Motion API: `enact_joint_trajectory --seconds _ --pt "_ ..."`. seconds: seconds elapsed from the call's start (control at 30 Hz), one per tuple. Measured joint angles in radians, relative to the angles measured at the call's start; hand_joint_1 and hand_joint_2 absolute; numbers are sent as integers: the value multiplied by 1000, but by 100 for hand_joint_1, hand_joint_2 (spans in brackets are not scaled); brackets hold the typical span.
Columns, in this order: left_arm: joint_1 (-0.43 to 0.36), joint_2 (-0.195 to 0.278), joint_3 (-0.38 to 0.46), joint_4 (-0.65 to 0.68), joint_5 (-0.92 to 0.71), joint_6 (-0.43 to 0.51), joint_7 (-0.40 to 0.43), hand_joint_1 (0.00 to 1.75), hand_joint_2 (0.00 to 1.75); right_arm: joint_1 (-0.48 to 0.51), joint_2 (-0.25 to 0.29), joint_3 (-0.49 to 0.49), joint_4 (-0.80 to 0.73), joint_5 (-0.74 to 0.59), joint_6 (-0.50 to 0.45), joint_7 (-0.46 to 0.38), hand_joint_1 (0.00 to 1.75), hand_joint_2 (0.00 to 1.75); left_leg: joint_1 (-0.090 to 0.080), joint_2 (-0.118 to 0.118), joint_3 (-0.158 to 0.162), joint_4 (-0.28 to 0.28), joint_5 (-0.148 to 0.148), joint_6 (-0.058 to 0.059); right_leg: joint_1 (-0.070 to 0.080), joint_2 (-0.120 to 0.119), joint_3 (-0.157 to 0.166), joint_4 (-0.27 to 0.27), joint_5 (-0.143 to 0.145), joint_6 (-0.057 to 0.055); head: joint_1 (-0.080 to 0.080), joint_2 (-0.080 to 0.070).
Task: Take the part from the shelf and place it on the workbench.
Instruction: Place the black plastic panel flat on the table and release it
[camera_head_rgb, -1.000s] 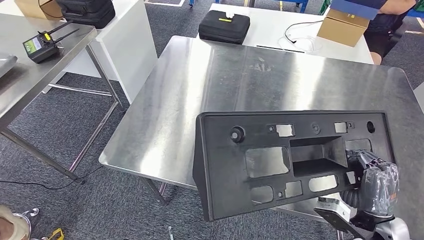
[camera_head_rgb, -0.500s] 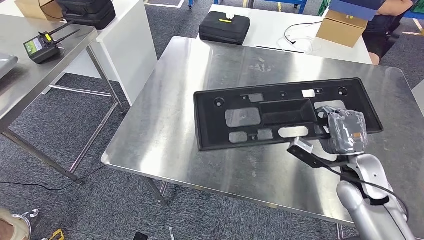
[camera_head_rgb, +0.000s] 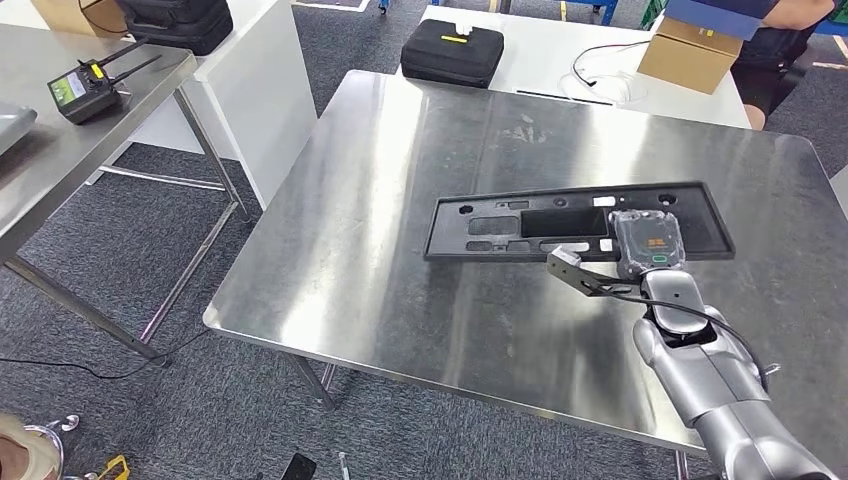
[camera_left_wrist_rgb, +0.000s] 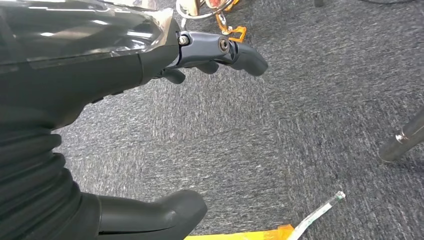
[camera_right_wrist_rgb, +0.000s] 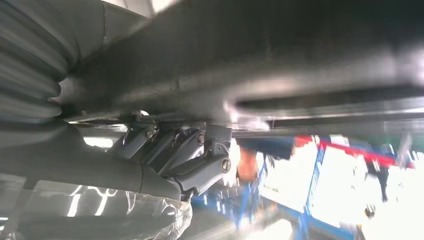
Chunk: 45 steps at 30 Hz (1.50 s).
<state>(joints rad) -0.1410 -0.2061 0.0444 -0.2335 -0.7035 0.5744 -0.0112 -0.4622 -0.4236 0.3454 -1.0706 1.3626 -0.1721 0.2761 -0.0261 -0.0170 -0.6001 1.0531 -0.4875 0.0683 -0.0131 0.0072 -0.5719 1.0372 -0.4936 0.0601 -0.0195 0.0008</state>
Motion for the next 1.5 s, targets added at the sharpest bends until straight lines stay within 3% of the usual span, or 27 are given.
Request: enact_joint_trajectory --seconds 0.43,0.57,0.7,0.83,1.27,1.5 --pt "0 -1 2 0 69 -14 -23 0 175 82 -8 -44 118 33 -15 -3 166 175 0 -2 0 0 0 0 0 -1 0 -2 0 0 0 0" --pt "0 2 8 -4 100 -10 -70 0 175 139 -29 -102 118 40 -30 -22 0 0 0 -3 -1 0 0 0 0 -3 1 -2 0 0 0 0" --pt "-5 7 10 -15 110 -14 -76 0 175 178 -52 -161 97 41 -37 -35 0 0 0 -3 -1 0 0 0 0 -3 1 -3 0 0 0 0" --pt "-12 7 8 -17 100 -18 -72 0 0 197 -65 -193 81 41 -38 -38 0 0 0 -3 0 0 0 0 0 -3 2 -3 0 0 0 0" --pt "-13 -1 -36 -17 81 -11 -59 0 0 303 -87 -278 -36 -54 -1 -101 0 0 0 -2 0 0 -1 1 0 -3 3 -4 0 0 0 0" --pt "-8 3 -41 -17 130 -17 -97 0 0 320 -119 -371 -245 -438 78 -266 0 0 0 -3 0 0 0 1 -1 -3 3 -4 0 0 0 0"
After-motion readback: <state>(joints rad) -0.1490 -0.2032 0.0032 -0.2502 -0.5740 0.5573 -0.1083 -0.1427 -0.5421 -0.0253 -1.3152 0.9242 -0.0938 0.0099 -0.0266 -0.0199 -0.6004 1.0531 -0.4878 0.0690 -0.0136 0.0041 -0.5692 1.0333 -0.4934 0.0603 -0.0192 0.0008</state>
